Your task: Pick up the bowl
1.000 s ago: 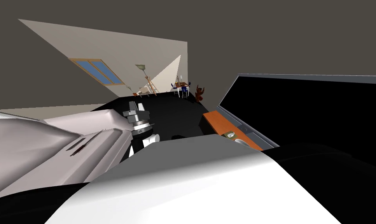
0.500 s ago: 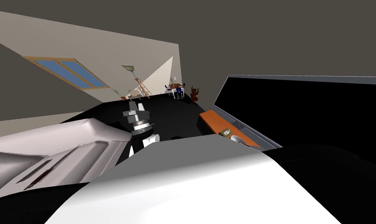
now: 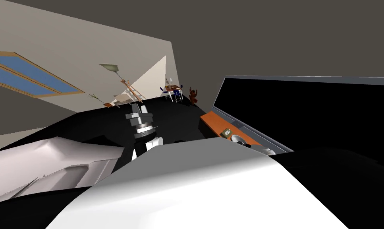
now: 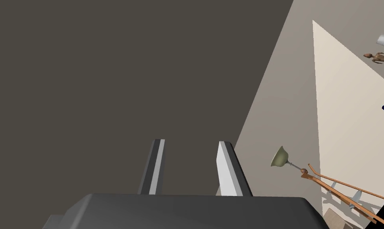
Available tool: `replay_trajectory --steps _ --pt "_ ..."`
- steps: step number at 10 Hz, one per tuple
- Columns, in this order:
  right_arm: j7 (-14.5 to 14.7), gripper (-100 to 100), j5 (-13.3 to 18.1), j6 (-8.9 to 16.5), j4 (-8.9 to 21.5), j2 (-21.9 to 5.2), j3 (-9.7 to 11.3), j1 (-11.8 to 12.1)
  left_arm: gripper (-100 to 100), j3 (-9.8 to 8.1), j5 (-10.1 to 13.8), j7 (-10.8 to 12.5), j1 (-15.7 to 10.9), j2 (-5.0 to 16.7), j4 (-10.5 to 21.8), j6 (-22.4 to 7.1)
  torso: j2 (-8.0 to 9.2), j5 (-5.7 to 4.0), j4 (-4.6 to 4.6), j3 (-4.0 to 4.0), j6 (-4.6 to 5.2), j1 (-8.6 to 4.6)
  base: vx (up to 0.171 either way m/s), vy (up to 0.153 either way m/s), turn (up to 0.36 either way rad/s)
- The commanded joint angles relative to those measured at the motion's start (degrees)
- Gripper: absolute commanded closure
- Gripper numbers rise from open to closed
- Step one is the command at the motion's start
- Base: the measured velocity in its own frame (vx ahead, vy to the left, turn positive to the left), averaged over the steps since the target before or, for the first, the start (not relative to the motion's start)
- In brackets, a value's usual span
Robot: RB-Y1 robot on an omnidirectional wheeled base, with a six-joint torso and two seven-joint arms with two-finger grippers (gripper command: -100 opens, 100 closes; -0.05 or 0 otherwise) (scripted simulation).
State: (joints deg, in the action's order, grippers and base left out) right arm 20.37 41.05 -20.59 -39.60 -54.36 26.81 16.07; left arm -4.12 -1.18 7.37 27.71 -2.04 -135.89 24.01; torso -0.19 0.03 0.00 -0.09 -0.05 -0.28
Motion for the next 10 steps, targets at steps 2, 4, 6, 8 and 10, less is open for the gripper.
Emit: replay_trajectory --steps 2,4,6,8,10 --pt "0.63 100 3.55 -2.25 1.29 0.22 0.4 -3.44 0 -0.01 0.0 0.0 0.02 0.0 0.0 0.0 -0.14 0.03 -0.03 -0.07 0.09 0.0 0.084 0.007 -0.344" --pt "1.0 100 7.0 -4.08 1.96 0.32 0.82 -6.41 0 -0.01 0.0 0.0 0.03 0.0 0.0 0.0 -0.42 0.07 -0.06 -0.22 0.03 0.11 0.136 0.021 -0.407" --pt "1.38 100 10.44 -5.91 2.63 0.41 1.25 -9.39 0 -0.01 0.0 0.0 0.02 0.0 0.0 0.0 -0.41 0.12 -0.04 -0.21 0.01 0.2 0.121 0.031 -0.347" --pt "1.76 100 13.89 -7.74 3.31 0.51 1.68 -12.37 0 -0.01 0.0 0.0 0.02 0.0 0.0 0.0 -0.34 0.11 -0.04 -0.17 0.04 0.13 0.113 0.022 -0.389" --pt "2.13 100 16.57 -9.57 3.98 0.61 2.1 -14.71 0 0.0 0.0 0.0 0.0 0.0 0.0 0.0 -0.08 0.13 0.0 -0.04 0.05 0.08 0.058 0.023 -0.269"
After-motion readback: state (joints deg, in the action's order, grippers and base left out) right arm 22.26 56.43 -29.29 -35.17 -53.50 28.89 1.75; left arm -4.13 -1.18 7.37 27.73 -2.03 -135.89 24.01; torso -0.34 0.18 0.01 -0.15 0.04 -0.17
